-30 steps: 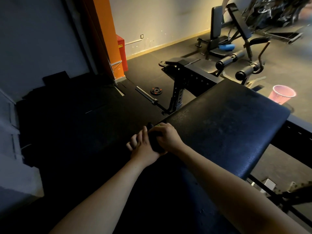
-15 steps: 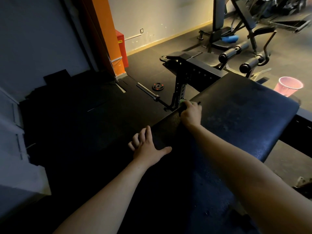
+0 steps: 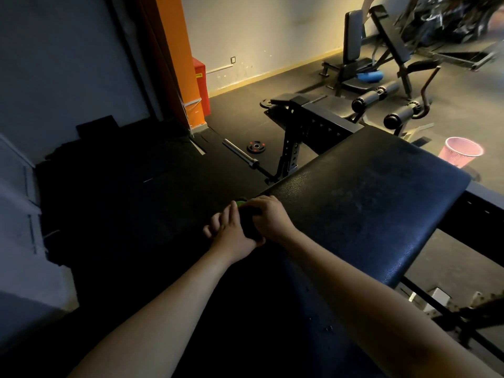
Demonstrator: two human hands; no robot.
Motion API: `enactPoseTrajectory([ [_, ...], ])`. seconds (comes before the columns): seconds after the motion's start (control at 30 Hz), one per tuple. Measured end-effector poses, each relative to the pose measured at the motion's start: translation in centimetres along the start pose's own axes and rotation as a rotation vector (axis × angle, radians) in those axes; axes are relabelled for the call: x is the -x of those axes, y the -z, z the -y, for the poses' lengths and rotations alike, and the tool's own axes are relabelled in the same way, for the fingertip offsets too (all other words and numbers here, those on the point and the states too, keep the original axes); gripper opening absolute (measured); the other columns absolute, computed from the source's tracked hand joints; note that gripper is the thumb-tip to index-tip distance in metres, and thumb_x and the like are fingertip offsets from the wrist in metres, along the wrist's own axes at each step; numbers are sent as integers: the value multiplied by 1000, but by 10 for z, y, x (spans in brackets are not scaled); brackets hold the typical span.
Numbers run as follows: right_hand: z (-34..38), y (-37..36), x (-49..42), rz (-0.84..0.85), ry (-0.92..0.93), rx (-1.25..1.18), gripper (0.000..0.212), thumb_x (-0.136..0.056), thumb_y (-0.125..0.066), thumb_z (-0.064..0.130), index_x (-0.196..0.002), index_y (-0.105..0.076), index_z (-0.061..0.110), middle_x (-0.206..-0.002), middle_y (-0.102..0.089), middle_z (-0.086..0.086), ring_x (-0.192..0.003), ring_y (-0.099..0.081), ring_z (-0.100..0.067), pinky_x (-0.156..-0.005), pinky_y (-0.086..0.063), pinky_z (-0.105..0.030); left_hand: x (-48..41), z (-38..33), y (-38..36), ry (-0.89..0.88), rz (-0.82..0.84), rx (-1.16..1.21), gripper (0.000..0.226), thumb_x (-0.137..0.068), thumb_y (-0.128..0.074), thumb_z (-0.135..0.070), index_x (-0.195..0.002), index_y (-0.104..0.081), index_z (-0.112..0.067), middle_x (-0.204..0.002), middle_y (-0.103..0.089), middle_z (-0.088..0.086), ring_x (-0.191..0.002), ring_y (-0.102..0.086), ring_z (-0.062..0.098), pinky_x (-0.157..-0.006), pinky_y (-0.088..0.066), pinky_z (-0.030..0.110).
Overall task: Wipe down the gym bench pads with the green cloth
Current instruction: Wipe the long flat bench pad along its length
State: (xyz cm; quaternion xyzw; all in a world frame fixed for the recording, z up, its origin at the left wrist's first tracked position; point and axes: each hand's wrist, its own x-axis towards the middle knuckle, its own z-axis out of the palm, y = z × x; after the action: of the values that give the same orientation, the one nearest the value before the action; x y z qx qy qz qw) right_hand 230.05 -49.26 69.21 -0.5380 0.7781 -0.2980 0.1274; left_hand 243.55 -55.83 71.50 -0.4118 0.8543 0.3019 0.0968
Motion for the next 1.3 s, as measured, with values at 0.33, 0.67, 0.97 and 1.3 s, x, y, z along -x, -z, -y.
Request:
enactPoseTrajectory([
  [0.33, 12, 5, -5, 131, 15, 79, 36, -89, -55, -3, -111, -73, 19, -129, -61, -5, -126, -48, -23, -104, -40, -38, 23, 27, -6, 48, -100, -12, 113, -77, -53, -84, -160, -8, -23, -165, -12, 0, -150, -6, 27, -117, -7, 55],
  [0.67, 2, 29, 94, 30, -236, -221, 36, -90, -55, -3, -71, -67, 26, -98, -62, 10, -98, -57, -5, -82, -44, -20, 51, 2, -22, -259, -228, -2, 82, -91, -63, -36, -158, -15, -32, -165, -16, 1, -152, -9, 25, -120, -7, 57],
  [0.97, 33, 36, 94, -227, -326, -936, 51, -91, -45, -10, -132, -35, 18, -138, -43, -5, -125, -46, -19, -100, -46, -34, 41, -22, -38, -510, -147, 154, 74, -92, -66, -14, -153, -29, -36, -153, -35, 6, -141, -36, 26, -114, -38, 46],
  [1.3, -23, 33, 161, -235, -440, 141, 44, -99, -53, 22, -143, -50, 18, -149, -44, -3, -142, -35, -23, -115, -33, -39, -13, -7, -7, -306, -328, 89, 40, -94, -63, -21, -132, -51, -22, -143, -42, 8, -128, -44, 32, -105, -42, 44],
])
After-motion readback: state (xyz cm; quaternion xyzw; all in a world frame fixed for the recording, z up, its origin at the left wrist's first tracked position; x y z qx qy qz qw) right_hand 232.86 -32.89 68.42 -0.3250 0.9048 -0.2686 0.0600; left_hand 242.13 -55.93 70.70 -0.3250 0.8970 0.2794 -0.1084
